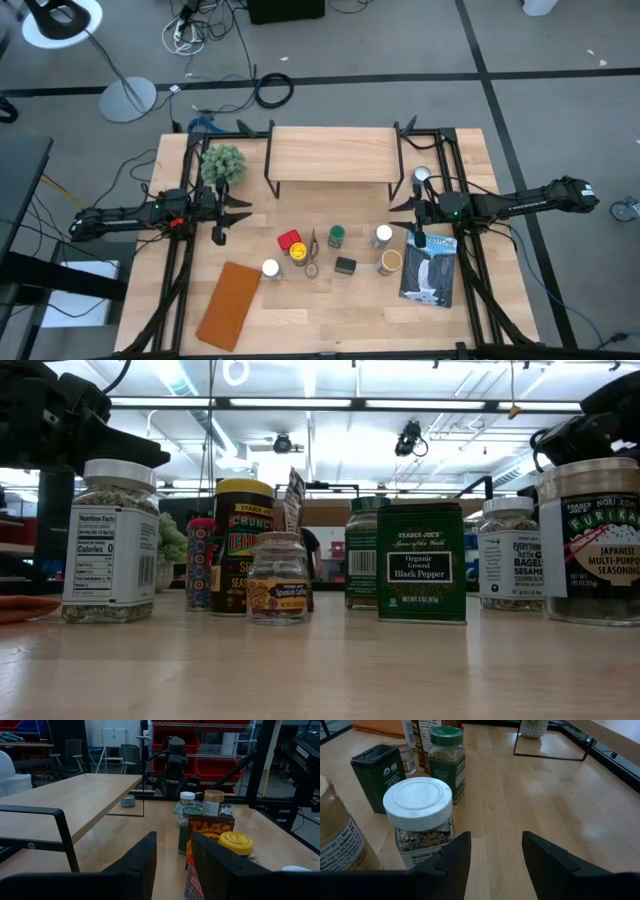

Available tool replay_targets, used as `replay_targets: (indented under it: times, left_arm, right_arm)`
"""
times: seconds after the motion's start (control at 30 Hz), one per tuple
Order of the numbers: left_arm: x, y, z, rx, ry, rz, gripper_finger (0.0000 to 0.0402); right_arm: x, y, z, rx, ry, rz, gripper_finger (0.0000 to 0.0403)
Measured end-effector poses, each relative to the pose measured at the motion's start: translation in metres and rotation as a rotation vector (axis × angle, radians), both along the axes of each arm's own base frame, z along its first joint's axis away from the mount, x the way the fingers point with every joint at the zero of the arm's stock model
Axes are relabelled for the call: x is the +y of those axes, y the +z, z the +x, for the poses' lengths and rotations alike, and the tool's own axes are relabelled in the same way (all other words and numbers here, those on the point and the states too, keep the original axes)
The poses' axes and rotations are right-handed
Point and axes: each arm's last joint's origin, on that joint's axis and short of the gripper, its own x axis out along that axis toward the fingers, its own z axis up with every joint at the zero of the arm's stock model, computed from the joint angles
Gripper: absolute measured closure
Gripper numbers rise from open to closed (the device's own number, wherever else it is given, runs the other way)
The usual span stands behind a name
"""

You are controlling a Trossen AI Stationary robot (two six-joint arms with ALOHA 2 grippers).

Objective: Shelf spices

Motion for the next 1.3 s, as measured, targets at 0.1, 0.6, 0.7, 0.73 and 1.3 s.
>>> replay_targets:
  times: [0.1, 0.6, 0.7, 0.73, 1.3]
  left_arm:
    - [0.0, 0.0, 0.0, 0.001, 0.0, 0.0, 0.0275]
    - [0.0, 0.024, -0.003, -0.239, 0.027, 0.209, 0.0275]
    - [0.0, 0.03, -0.005, -0.311, 0.008, 0.044, 0.0275]
    - [0.0, 0.032, -0.006, -0.335, 0.003, 0.003, 0.0275]
    - [0.0, 0.043, -0.01, -0.464, -0.01, -0.056, 0.0275]
  right_arm:
    - [0.0, 0.0, 0.0, 0.0, 0.0, 0.0, 0.0227]
    - [0.0, 0.0, 0.0, 0.0, 0.0, 0.0, 0.0226]
    - [0.0, 0.0, 0.0, 0.0, 0.0, 0.0, 0.0225]
    - [0.0, 0.0, 0.0, 0.0, 0.0, 0.0, 0.0225]
    - [0.0, 0.0, 0.0, 0.0, 0.0, 0.0, 0.0226]
